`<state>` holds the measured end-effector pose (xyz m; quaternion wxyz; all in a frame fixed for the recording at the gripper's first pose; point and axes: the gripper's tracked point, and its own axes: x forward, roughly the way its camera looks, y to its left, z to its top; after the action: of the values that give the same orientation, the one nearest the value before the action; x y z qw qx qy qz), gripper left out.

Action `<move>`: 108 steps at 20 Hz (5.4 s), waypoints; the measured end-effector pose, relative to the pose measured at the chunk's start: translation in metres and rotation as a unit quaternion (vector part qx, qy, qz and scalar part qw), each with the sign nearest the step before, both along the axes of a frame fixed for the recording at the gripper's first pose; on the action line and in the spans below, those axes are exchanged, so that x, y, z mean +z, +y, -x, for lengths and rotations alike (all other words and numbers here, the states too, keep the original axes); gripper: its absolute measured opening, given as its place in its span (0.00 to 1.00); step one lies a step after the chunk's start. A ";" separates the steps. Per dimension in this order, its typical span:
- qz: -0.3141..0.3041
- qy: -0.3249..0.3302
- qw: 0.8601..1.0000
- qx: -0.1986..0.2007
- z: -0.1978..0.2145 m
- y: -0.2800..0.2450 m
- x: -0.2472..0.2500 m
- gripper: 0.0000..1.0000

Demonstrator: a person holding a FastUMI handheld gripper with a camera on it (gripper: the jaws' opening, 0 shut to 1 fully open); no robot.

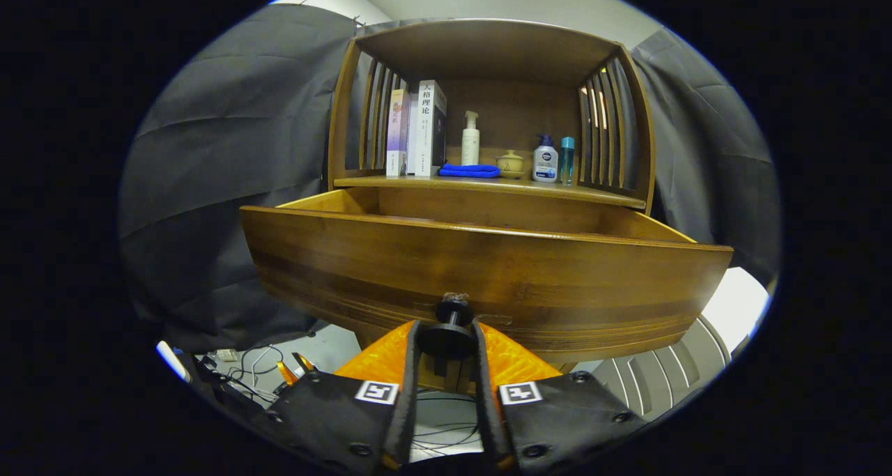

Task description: Pull open the drawer, take out the items inside it, and place them on the countertop above the cabinet.

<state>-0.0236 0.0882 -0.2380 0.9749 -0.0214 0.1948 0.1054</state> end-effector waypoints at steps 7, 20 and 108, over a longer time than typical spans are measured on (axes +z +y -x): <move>0.003 -0.111 0.993 0.028 -0.018 -0.001 0.099 0.81; -0.015 0.063 0.997 0.034 -0.126 -0.010 0.121 0.97; -0.025 -0.083 0.996 -0.023 -0.163 0.023 0.173 0.98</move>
<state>0.1396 0.1113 -0.0649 0.9901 -0.0007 0.1112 0.0859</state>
